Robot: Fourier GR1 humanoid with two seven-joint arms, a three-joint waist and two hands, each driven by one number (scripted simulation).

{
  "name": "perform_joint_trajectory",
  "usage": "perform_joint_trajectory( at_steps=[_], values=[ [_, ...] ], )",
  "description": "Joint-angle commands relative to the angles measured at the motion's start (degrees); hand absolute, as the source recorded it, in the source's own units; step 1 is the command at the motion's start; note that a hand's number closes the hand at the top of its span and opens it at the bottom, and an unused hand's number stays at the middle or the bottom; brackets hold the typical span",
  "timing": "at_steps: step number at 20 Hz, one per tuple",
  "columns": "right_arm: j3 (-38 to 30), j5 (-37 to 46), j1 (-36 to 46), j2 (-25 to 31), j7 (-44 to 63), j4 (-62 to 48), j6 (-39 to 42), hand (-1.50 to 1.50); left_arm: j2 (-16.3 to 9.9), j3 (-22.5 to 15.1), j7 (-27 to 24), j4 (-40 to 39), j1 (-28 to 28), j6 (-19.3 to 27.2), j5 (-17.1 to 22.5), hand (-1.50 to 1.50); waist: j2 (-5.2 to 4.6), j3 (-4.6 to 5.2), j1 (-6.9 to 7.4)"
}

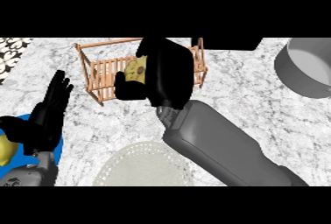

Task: Pick the squash from the placemat and place it in the tiered shelf

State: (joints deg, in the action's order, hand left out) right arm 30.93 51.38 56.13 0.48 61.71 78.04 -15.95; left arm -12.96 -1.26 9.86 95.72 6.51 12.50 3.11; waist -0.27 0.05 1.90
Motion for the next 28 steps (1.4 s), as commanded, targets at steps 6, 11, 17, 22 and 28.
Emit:
perform_joint_trajectory(
  at_steps=[6,11,17,22,28],
  values=[
    [0.01,-5.0,3.62,-0.46,-5.07,-18.31,-18.46,1.5,-0.85,1.54,0.37,1.11,-0.65,-2.02,0.92,0.0,-0.07,-0.01,0.03],
    [-4.46,-9.21,10.69,-0.47,-4.45,-25.88,-23.3,1.5,2.43,-1.55,0.21,1.67,-0.6,0.52,-1.8,0.0,-0.31,-0.02,1.08],
    [-5.74,-21.64,13.43,-0.47,-13.62,-33.64,-23.37,-1.5,2.36,-1.18,1.49,1.04,0.43,-0.45,-1.54,0.0,-0.29,-0.03,0.78],
    [-4.09,-28.96,14.19,-0.47,-21.26,-37.24,-27.09,-1.5,0.52,0.59,-1.04,1.51,-2.0,-3.53,-0.04,0.0,-0.39,-0.02,1.32],
    [-4.25,-33.3,14.84,-0.47,-25.88,-34.02,-32.86,-1.5,-0.34,1.82,0.9,4.29,-2.89,-3.84,0.39,0.0,-0.13,-0.03,1.26]
  ],
)
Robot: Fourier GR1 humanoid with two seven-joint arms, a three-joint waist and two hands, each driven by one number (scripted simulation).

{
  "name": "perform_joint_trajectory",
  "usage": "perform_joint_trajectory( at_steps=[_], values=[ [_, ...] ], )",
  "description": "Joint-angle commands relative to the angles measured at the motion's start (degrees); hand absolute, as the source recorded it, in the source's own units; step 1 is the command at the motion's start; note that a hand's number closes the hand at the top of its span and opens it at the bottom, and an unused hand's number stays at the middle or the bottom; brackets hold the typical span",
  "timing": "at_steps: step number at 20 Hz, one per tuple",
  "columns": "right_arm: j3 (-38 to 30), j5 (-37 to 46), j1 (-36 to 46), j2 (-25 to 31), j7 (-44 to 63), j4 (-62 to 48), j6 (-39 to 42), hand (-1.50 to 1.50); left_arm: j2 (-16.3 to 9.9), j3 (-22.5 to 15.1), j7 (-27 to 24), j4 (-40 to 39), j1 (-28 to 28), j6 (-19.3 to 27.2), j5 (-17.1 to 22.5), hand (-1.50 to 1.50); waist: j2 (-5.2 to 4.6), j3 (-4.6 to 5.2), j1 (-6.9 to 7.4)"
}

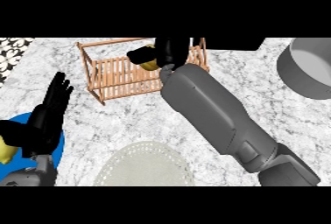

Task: Pick the squash from the placemat and place it in the tiered shelf

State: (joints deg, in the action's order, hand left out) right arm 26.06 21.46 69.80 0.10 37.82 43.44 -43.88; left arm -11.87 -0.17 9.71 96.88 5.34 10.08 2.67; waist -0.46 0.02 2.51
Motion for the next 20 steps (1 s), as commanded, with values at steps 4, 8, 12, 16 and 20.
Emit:
perform_joint_trajectory(
  at_steps=[4,8,12,16,20],
  values=[
    [-5.59,-2.01,1.42,-0.09,-5.34,1.71,-5.01,-1.5,-0.41,1.68,1.99,0.56,0.86,0.54,-0.27,0.0,0.3,-0.02,-1.56],
    [-6.52,1.41,-1.19,3.28,2.21,7.91,-5.76,-1.5,0.57,1.96,-3.26,-0.91,-4.3,-0.52,0.06,0.0,0.81,0.0,-2.72],
    [-9.16,1.76,-5.29,9.22,9.24,16.16,-3.25,-1.5,-1.26,4.2,-0.19,-0.8,-1.92,-0.48,0.75,0.0,1.17,-0.03,-4.08],
    [-8.21,3.21,-15.1,14.96,14.94,30.75,0.8,-1.5,-0.69,3.59,0.21,1.82,-3.93,-0.11,0.26,0.0,1.45,-0.04,-4.72],
    [-9.28,1.23,-25.88,21.88,16.4,45.55,6.08,-1.5,-1.27,4.56,0.23,2.24,-4.39,-1.28,1.34,0.0,1.28,-0.04,-4.69]
  ],
)
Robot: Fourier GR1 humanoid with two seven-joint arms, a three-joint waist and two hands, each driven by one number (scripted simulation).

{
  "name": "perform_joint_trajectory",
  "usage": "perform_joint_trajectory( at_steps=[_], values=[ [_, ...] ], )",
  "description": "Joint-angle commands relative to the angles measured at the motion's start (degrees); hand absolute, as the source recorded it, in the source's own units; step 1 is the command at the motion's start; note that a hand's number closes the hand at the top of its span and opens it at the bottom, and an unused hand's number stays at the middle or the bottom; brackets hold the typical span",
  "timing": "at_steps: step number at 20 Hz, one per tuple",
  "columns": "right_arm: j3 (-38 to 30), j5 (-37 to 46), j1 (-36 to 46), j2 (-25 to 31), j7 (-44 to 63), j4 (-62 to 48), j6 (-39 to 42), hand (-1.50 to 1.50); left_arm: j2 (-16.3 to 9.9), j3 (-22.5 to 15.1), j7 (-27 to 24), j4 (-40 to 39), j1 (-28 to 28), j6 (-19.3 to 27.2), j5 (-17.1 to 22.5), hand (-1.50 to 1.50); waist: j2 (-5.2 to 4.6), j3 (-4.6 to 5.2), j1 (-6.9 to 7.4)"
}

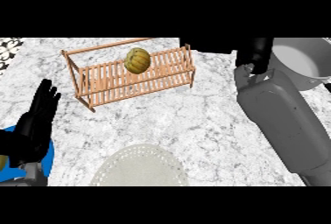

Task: Pick the squash from the placemat and place it in the tiered shelf

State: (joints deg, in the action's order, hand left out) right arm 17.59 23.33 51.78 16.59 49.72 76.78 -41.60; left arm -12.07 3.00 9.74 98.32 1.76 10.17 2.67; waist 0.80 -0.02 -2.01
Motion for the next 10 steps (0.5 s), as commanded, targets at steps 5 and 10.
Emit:
perform_joint_trajectory(
  at_steps=[5,10],
  values=[
    [-5.86,-7.89,-20.15,12.31,3.07,28.72,8.38,-1.5,2.69,-1.78,-3.13,-0.08,-2.68,1.03,-2.14,0.0,-0.31,-0.03,0.18],
    [-10.5,-8.78,-26.34,14.14,3.6,37.91,11.99,-1.5,2.58,-0.52,-4.75,-3.26,-0.06,-0.74,-1.49,0.0,-0.63,0.03,1.39]
  ],
)
